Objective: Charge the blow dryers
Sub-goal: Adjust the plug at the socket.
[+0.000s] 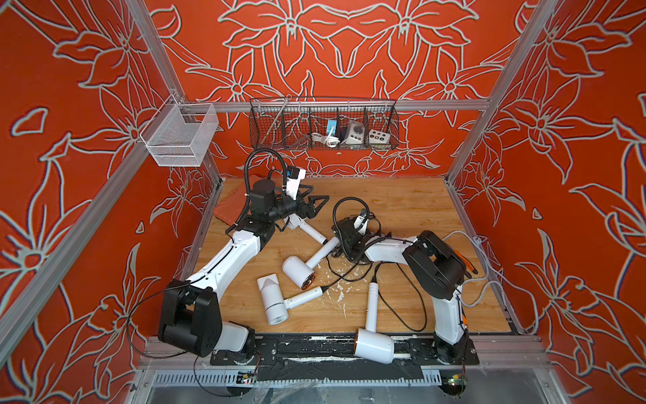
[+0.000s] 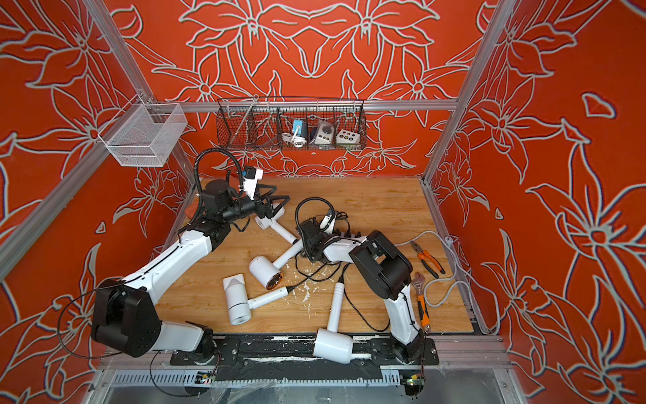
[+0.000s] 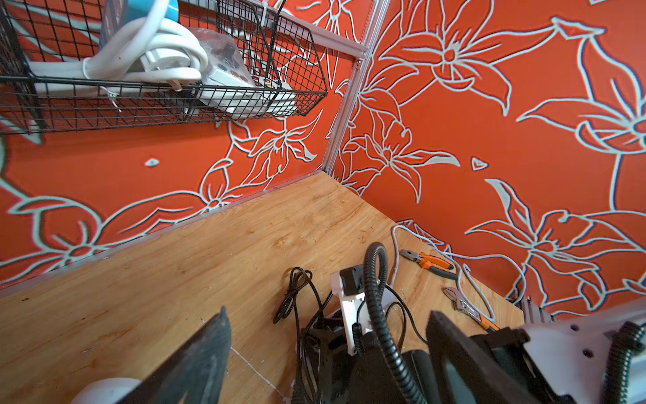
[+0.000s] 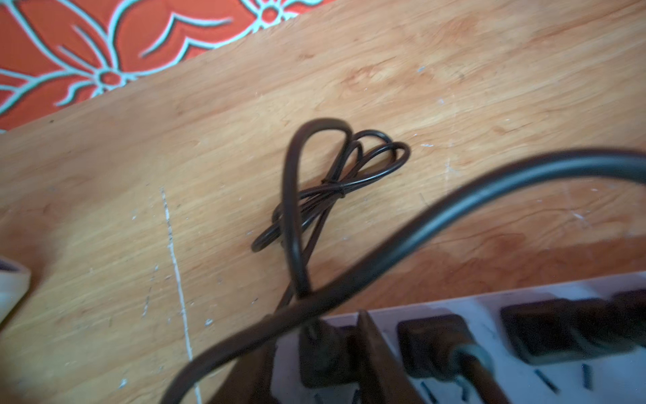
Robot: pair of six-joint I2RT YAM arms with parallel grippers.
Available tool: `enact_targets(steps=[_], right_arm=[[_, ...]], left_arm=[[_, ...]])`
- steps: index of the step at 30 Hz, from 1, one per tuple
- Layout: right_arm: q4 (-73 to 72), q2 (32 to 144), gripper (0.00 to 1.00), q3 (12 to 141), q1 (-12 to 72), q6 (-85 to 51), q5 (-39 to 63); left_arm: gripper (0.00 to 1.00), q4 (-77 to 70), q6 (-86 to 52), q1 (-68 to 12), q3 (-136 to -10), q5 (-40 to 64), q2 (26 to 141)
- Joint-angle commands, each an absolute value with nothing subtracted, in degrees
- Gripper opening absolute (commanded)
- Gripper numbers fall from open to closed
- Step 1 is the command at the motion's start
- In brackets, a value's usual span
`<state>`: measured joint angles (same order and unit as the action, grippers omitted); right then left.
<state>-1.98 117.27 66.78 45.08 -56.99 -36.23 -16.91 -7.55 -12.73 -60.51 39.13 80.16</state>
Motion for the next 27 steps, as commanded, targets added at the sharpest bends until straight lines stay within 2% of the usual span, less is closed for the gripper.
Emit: enact_targets(steps=[1, 4, 6, 13, 22, 27], right_arm=[[20.47, 126.05, 0.44, 62.06, 48.52, -58.81, 1.35], [23.69, 124.23, 0.49, 63.73, 48.52, -57.19, -0.85], [24.96, 122.87, 0.50, 64.15, 48.57, -56.72, -1.88], [30.43, 118.81, 0.38, 65.86, 48.67, -56.22, -6.90], [32.02, 115.92, 0.39, 66.01, 49.14, -56.82, -7.88], [36.60, 109.05, 0.40, 66.59, 49.22, -54.95, -12.15]], left_arm=[[0.87, -18.45, -7.73, -12.22, -59.90, 39.90, 78.50], [0.87, -18.54, -7.78, -11.96, -59.85, 39.99, 78.40], [0.87, -18.54, -7.90, -11.82, -59.91, 40.08, 78.40], [0.87, -18.90, -8.09, -11.51, -59.73, 40.17, 78.23], [0.86, -19.07, -8.32, -11.34, -59.72, 40.34, 78.30], [0.86, -19.15, -8.35, -11.34, -59.61, 40.25, 78.49]])
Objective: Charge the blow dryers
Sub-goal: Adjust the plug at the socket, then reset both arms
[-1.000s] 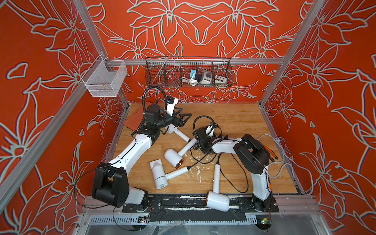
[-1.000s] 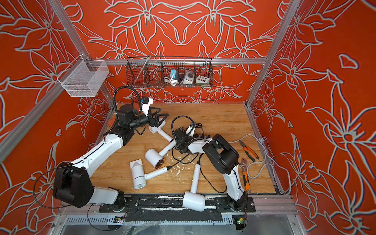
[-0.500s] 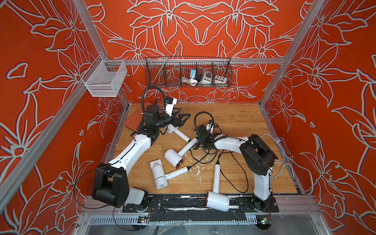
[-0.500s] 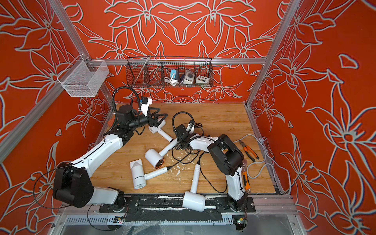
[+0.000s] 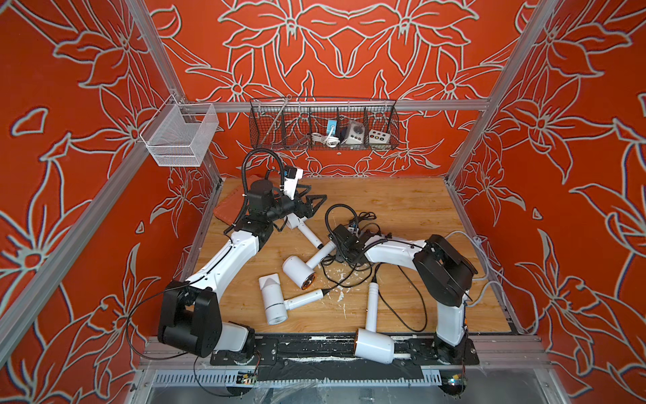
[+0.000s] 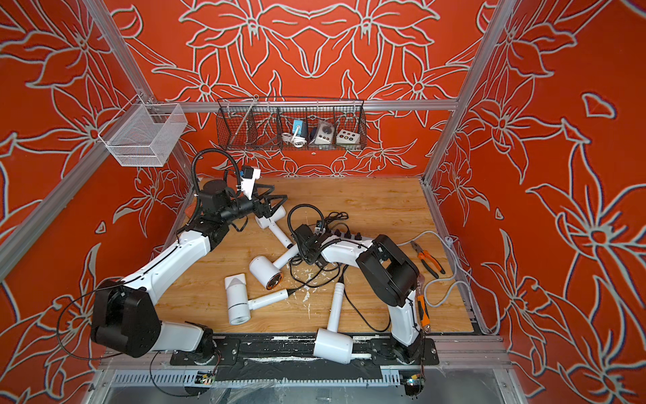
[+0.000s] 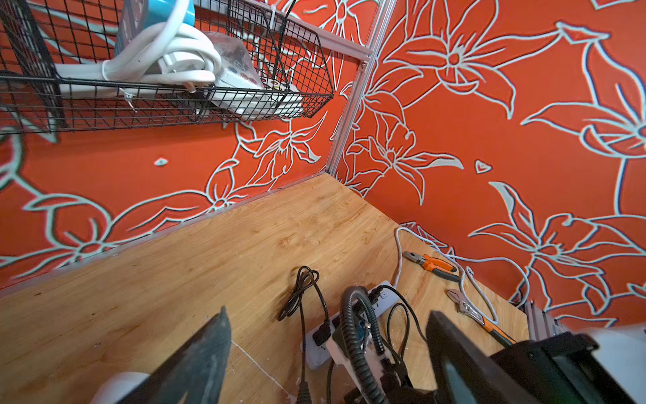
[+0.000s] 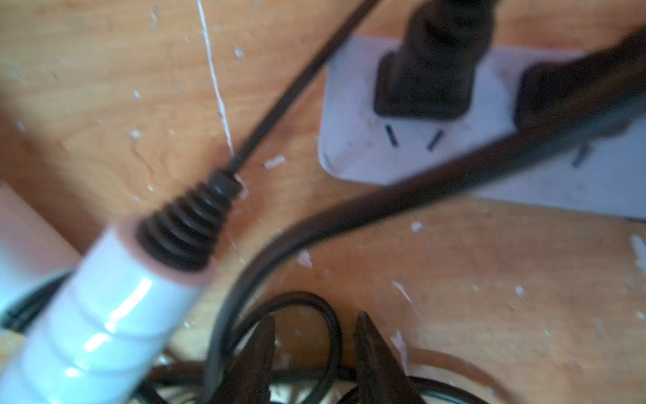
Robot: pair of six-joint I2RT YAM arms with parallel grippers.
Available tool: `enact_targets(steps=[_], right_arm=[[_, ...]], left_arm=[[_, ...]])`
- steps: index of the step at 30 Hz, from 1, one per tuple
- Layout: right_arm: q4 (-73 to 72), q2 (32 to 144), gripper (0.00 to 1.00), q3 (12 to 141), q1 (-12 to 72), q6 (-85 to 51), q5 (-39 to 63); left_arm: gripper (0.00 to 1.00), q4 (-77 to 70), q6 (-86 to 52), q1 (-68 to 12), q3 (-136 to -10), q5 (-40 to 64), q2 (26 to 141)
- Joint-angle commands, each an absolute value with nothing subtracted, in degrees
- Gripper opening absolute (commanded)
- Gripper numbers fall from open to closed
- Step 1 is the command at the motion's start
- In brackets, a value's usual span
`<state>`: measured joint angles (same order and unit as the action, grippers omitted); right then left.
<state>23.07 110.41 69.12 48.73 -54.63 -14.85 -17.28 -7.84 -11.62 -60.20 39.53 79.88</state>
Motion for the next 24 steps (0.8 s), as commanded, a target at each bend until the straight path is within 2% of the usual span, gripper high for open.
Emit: enact_targets(steps=[1, 10, 12, 15, 18, 20, 21, 22, 23, 24], right_arm=[[38.01, 107.08, 0.40, 67.15, 49.22, -54.14, -13.27], [50.26, 82.32, 0.38, 78.40, 47.66, -43.19, -19.25], [51.63, 77.66, 0.38, 79.87, 44.53, -41.18, -18.79], [50.45, 71.06, 0.39, 78.70, 34.77, -36.48, -15.89], [42.91, 64.87, 0.46, 72.35, 26.85, -26.66, -18.74], [35.92, 61.48, 0.52, 66.34, 25.43, -19.46, -27.17], [32.37, 60.27, 0.56, 63.37, 25.24, -17.05, -31.33], [28.41, 58.97, 0.65, 59.82, 25.10, -15.13, -36.64], [23.33, 57.57, 0.66, 55.52, 24.84, -12.16, -40.28], [16.44, 56.42, 0.71, 50.76, 24.66, -6.85, -42.31]], left_arm=[[0.86, -19.24, -8.35, -11.25, -59.59, 40.25, 78.53], [0.86, -20.99, -7.90, -11.15, -58.10, 39.29, 78.25], [0.86, -21.63, -7.06, -11.16, -57.34, 38.63, 77.71], [0.86, -23.94, -6.42, -11.17, -54.88, 35.71, 76.34], [0.86, -26.36, -7.21, -11.16, -51.82, 33.64, 74.38], [0.87, -28.59, -8.52, -11.03, -48.23, 29.88, 71.81], [0.88, -29.26, -9.11, -11.00, -46.58, 27.47, 70.39], [0.98, -29.31, -9.85, -10.92, -44.83, 23.57, 68.72], [0.99, -29.52, -10.17, -10.77, -42.89, 19.75, 66.83], [0.99, -29.54, -10.34, -10.65, -41.22, 16.32, 65.20]])
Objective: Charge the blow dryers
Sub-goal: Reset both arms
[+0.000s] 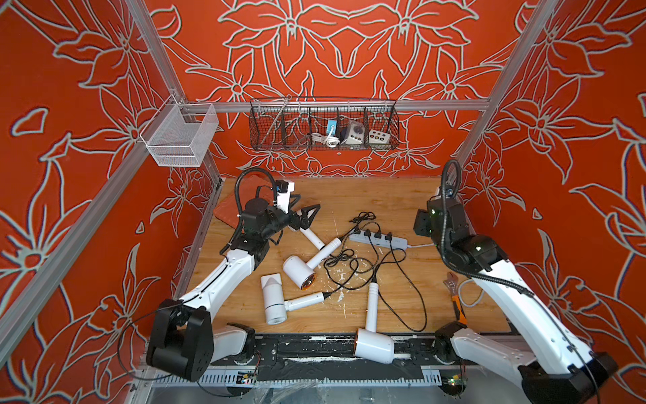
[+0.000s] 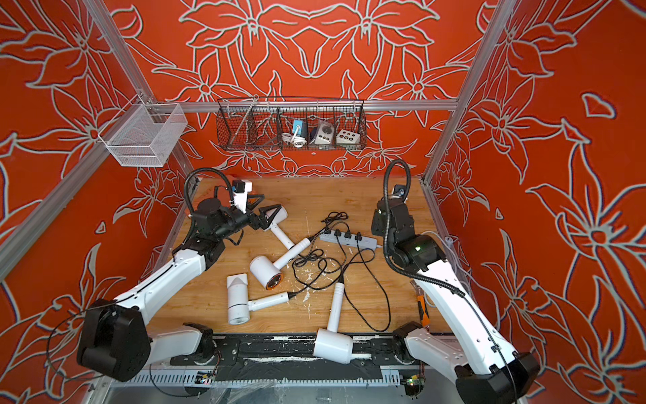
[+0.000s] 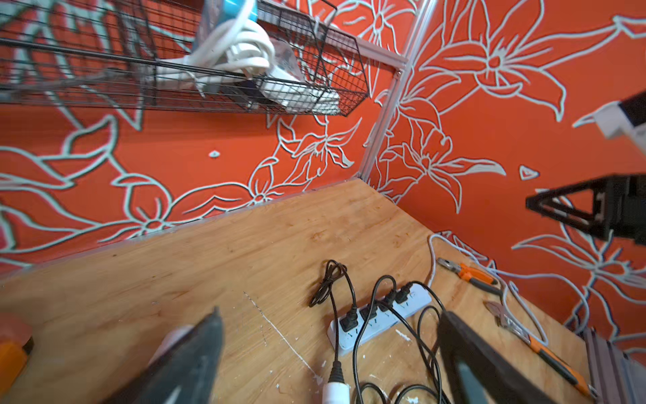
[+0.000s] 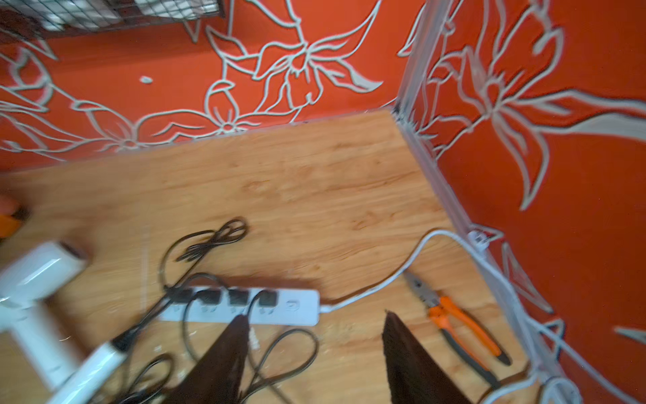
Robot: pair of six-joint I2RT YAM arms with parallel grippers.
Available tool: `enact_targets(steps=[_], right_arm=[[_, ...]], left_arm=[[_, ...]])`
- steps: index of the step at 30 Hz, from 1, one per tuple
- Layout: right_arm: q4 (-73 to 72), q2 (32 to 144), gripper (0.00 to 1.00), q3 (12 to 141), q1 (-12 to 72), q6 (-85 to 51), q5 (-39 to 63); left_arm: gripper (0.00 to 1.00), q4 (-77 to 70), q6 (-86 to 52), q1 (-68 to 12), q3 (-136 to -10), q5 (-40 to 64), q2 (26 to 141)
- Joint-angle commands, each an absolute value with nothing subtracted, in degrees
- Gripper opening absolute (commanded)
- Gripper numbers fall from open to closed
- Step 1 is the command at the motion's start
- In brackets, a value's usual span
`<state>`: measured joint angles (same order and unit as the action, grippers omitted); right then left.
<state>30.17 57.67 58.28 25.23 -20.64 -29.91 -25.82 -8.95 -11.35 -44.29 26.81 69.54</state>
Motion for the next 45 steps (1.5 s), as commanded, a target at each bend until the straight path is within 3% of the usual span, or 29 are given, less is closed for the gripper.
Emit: enact_targets(steps=[1, 4, 7, 9, 14, 20, 24, 28, 38, 45], right_arm=[[6.59, 55.07, 0.72, 44.30, 24.54, -0.60, -44.18], [-20.41, 52.47, 0.73, 26.03, 22.04, 11.92, -41.01], [-36.89, 51.00, 0.89, 12.97, 18.64, 8.73, -35.17], [-42.13, 51.36, 0.93, 8.07, 16.64, 4.10, -32.79], [-52.56, 60.42, 0.95, 4.53, 12.75, 5.07, -27.35], [-72.71, 79.87, 0.97, 4.90, 7.72, 1.86, -19.18], [-74.94, 84.74, 0.97, 6.38, 7.70, 3.09, -16.43], [-60.28, 80.52, 0.97, 10.91, 7.57, 1.96, -17.45], [-54.42, 83.00, 0.98, 15.94, 7.54, 1.45, -19.71], [-54.35, 82.50, 0.98, 15.63, 7.56, 1.50, -19.68]], left_arm=[[0.99, -29.24, -10.57, -10.54, -39.33, 11.76, 63.39], [0.99, -29.59, -12.11, -9.97, -33.42, -0.23, 58.57], [0.99, -28.95, -11.07, -9.83, -28.05, -10.62, 57.13], [0.99, -29.84, -10.68, -9.84, -24.48, -17.66, 55.20], [0.99, -45.92, 5.45, -9.62, -11.66, -5.30, 53.70], [0.99, -61.35, 3.54, -9.10, -2.22, -11.10, 56.15], [0.99, -63.69, 5.09, -8.79, -3.15, -9.42, 63.93], [0.99, -69.00, 3.35, -6.78, -2.02, -7.82, 68.73], [0.99, -75.11, 4.31, -2.73, -3.53, 5.33, 79.98], [0.99, -68.68, 1.32, -2.10, -7.29, -0.10, 80.70]])
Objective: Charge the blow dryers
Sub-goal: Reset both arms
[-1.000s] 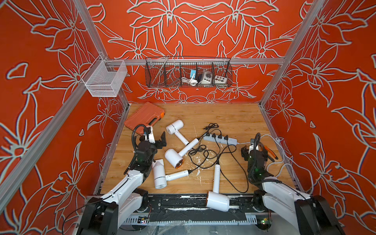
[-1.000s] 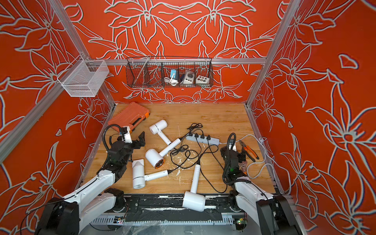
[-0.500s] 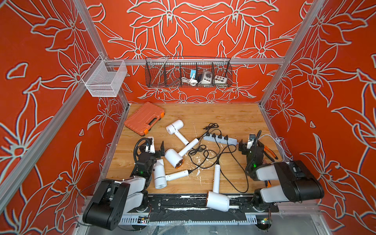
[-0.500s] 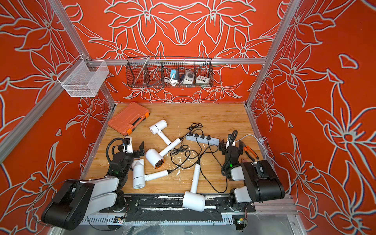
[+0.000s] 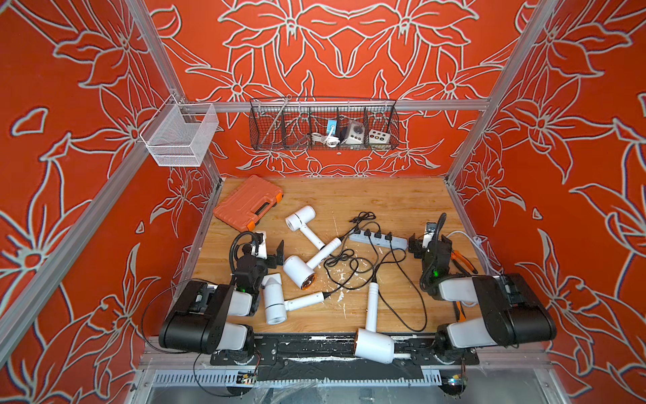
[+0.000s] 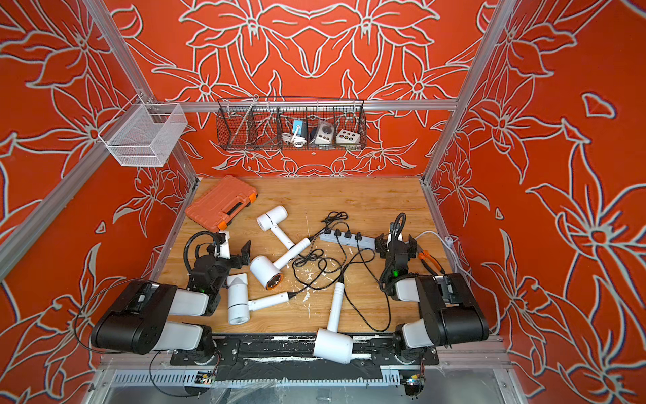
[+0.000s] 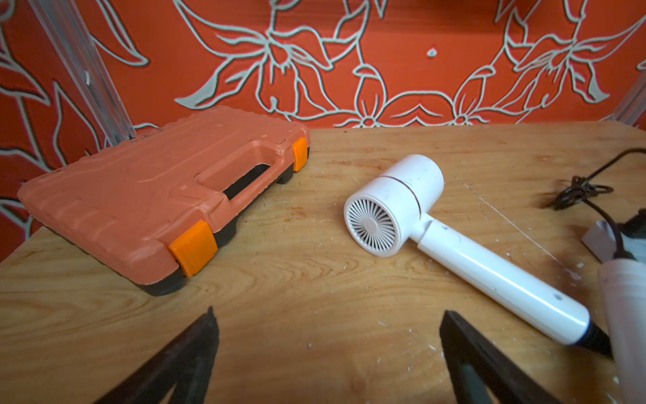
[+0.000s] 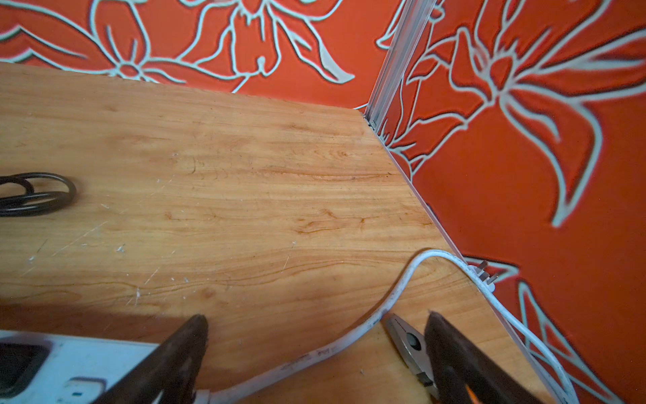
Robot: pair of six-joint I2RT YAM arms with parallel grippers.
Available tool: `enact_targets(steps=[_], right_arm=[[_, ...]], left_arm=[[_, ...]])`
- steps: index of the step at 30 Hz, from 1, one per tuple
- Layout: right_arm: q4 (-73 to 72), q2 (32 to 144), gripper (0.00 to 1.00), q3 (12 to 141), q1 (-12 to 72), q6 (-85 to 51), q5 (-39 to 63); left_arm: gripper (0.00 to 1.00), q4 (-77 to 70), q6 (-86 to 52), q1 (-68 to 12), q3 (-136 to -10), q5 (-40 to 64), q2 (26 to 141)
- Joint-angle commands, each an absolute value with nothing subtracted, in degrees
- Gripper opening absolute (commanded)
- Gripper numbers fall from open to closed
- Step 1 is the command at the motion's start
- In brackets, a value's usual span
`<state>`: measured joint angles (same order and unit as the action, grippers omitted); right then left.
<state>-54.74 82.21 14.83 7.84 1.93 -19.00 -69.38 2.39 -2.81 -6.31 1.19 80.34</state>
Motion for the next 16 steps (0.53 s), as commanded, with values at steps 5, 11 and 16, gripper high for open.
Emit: enact_targets(steps=[5, 11, 16], right_arm=[[-54.03, 82.47, 0.98, 15.73, 7.56, 1.49, -19.60], [-48.55, 82.38, 0.98, 18.19, 5.70, 0.38, -15.78], [-50.11, 81.95, 0.98, 17.16, 5.62, 0.52, -15.82]], left_arm=[[0.99, -68.81, 1.41, -2.11, -7.33, -0.22, 80.73], [0.99, -69.08, 1.41, -2.10, -7.07, -0.18, 80.52], [0.99, -69.08, 1.41, -2.11, -7.10, -0.18, 80.51]])
